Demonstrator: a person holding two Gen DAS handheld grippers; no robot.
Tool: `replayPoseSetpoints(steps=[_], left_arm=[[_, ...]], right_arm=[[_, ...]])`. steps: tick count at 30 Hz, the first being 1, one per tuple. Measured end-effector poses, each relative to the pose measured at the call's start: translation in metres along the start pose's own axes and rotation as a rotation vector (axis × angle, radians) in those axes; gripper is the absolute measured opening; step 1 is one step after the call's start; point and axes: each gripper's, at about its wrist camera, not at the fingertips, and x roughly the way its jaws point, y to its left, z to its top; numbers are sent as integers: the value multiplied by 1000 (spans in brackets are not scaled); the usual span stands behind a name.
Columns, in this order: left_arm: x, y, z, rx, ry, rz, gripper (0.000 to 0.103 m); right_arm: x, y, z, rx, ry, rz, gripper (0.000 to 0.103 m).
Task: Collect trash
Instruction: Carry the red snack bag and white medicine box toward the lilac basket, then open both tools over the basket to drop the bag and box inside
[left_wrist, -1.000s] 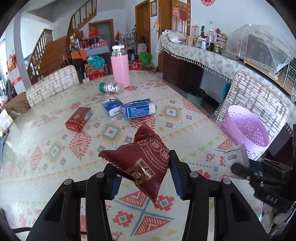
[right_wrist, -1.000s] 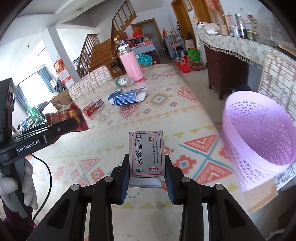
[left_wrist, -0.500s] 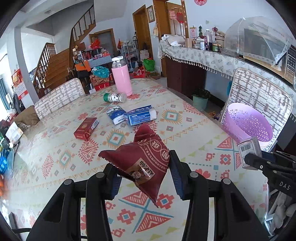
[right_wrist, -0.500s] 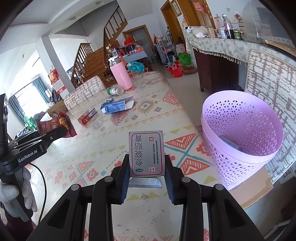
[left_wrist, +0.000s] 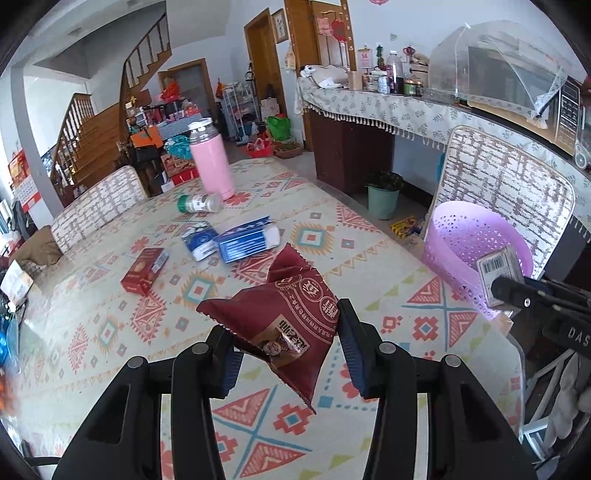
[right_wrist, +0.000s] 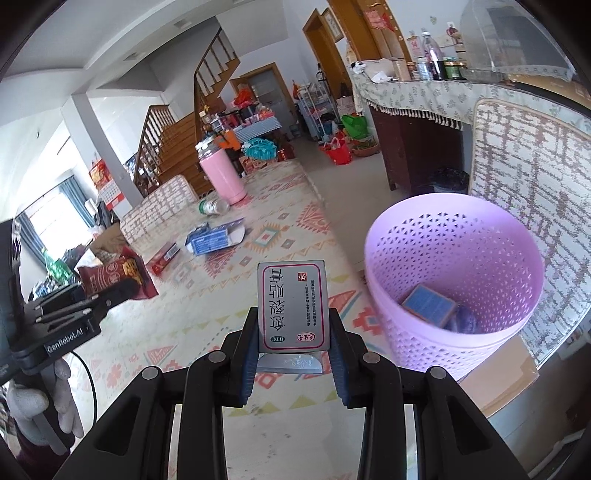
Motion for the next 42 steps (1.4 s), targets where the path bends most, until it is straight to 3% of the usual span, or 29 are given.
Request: replayPoseSetpoints(steps=[11, 21, 29, 39, 42], left_arm=[[23, -38, 20, 52, 18, -46, 46], [38, -81, 57, 96, 14, -151, 46], [70, -120, 81, 74, 66, -309, 46], [120, -146, 102, -36, 153, -541, 46], [124, -148, 105, -57, 153, -562, 59]], right_arm=[[-15, -49, 25, 53, -49, -49, 36], [-16, -89, 44, 89, -67, -117, 37], [-9, -119, 51, 138, -58, -151, 36], [4, -148, 59, 170, -36, -220, 38], [9, -158, 60, 196, -33, -241, 40]])
